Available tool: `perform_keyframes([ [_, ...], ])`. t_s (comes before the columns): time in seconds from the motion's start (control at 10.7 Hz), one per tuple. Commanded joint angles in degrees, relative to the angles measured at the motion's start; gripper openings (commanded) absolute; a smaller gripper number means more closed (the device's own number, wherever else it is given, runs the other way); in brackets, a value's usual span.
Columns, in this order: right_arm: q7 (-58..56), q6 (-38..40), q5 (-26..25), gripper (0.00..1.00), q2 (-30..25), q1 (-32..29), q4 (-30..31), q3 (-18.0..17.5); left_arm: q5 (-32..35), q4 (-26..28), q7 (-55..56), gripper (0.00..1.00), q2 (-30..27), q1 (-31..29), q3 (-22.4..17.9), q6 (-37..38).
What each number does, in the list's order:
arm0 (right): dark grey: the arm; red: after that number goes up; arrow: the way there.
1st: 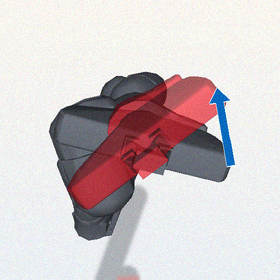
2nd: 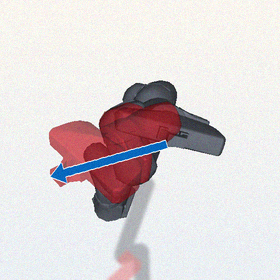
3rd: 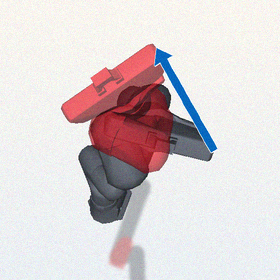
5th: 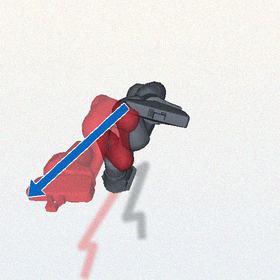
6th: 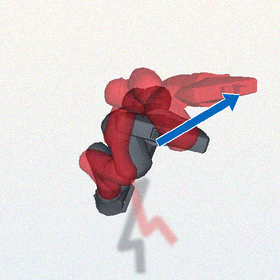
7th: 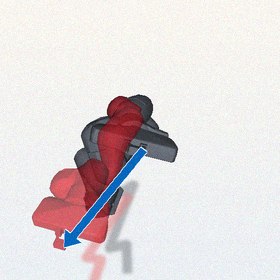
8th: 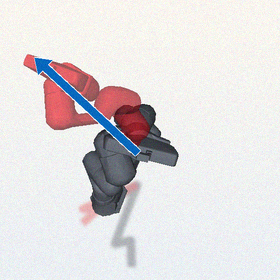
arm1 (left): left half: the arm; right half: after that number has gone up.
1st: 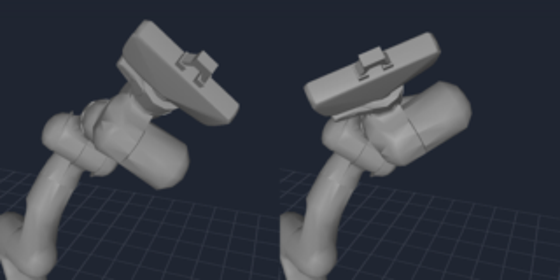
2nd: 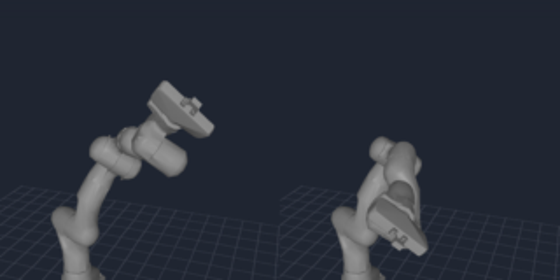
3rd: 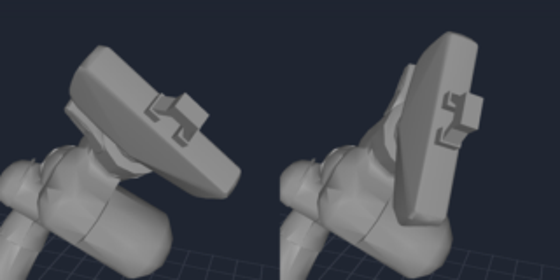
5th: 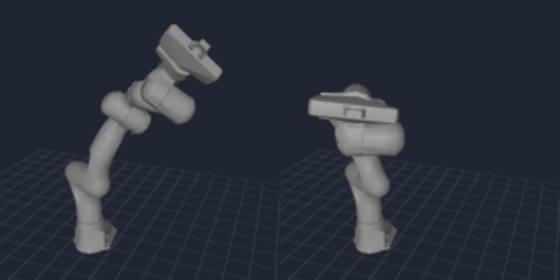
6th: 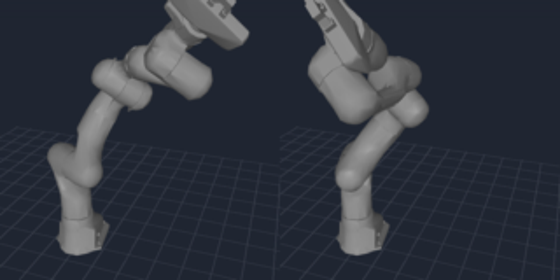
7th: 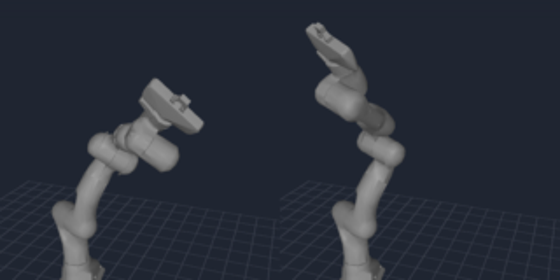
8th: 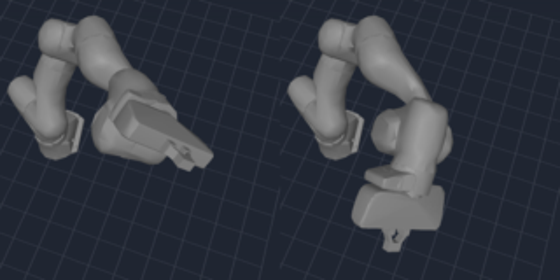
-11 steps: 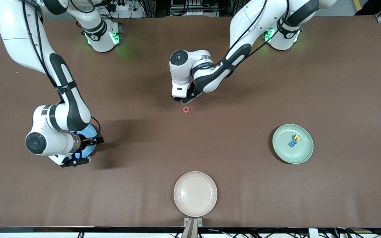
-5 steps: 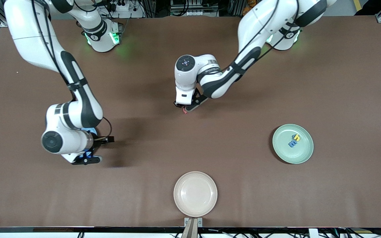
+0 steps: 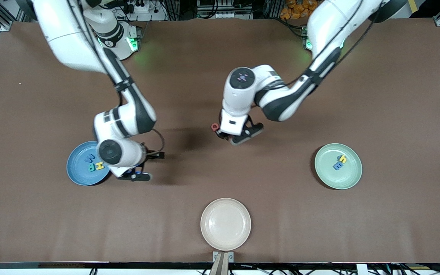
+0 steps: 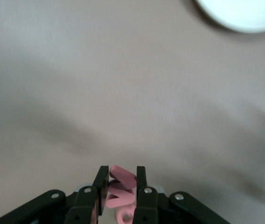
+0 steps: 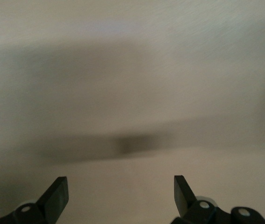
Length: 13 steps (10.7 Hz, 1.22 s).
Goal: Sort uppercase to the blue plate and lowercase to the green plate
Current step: 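Carry the w to the green plate while the right gripper reaches the Q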
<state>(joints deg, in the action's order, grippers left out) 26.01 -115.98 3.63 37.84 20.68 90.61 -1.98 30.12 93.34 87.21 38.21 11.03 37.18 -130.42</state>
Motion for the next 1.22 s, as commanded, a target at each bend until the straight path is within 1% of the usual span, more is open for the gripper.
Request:
perform_keyframes([
  [0.0,12.3,0.2,0.5,1.0,-1.5,6.8,-0.4,0.3,-2.5,1.7,-12.5,0.0,-2.0,-5.8,0.6,1.6],
  [0.09,17.6,0.1,0.5,1.0,-1.7,10.5,-0.8,0.4,-2.7,1.7,-16.2,0.0,-1.7,-7.0,-0.3,1.7],
  [0.19,22.4,-0.4,0.5,1.0,-1.6,11.9,-1.1,0.2,-2.8,1.7,-17.9,0.0,-2.0,-7.2,-2.0,1.8],
  [0.28,25.6,-1.1,0.5,1.0,-1.6,14.1,-1.1,0.0,-3.2,1.4,-23.3,0.0,-2.8,-8.1,-3.1,4.0],
  [0.37,29.1,-1.6,0.7,1.0,-1.6,16.9,-1.0,0.0,-7.0,1.1,-29.6,0.0,-4.0,-10.1,-3.3,5.3],
  [0.47,32.9,-4.0,0.8,1.0,-1.5,19.7,-0.6,0.0,-10.3,1.2,-36.8,0.0,-5.5,-11.5,-4.6,6.1],
  [0.56,36.1,-6.4,0.7,1.0,-1.1,21.6,-0.1,-0.1,-12.9,1.3,-43.8,0.0,-7.0,-12.1,-6.8,8.0],
  [0.75,36.6,-9.9,0.7,1.0,-1.2,22.6,2.8,-0.7,-15.5,1.7,-55.2,0.0,-9.4,-12.4,-10.5,11.5],
  [0.84,36.6,-13.4,0.6,1.0,-1.1,23.1,5.1,-0.8,-16.1,1.8,-59.7,0.0,-9.9,-13.1,-11.9,12.3],
  [0.93,36.5,-16.4,0.6,1.0,-1.1,23.1,6.9,-1.1,-16.1,2.1,-64.5,0.0,-10.3,-14.6,-12.5,12.8],
  [1.12,36.5,-17.2,0.5,1.0,-0.8,23.0,7.4,-1.4,-16.2,3.0,-71.6,0.0,-10.5,-17.7,-12.5,13.0],
])
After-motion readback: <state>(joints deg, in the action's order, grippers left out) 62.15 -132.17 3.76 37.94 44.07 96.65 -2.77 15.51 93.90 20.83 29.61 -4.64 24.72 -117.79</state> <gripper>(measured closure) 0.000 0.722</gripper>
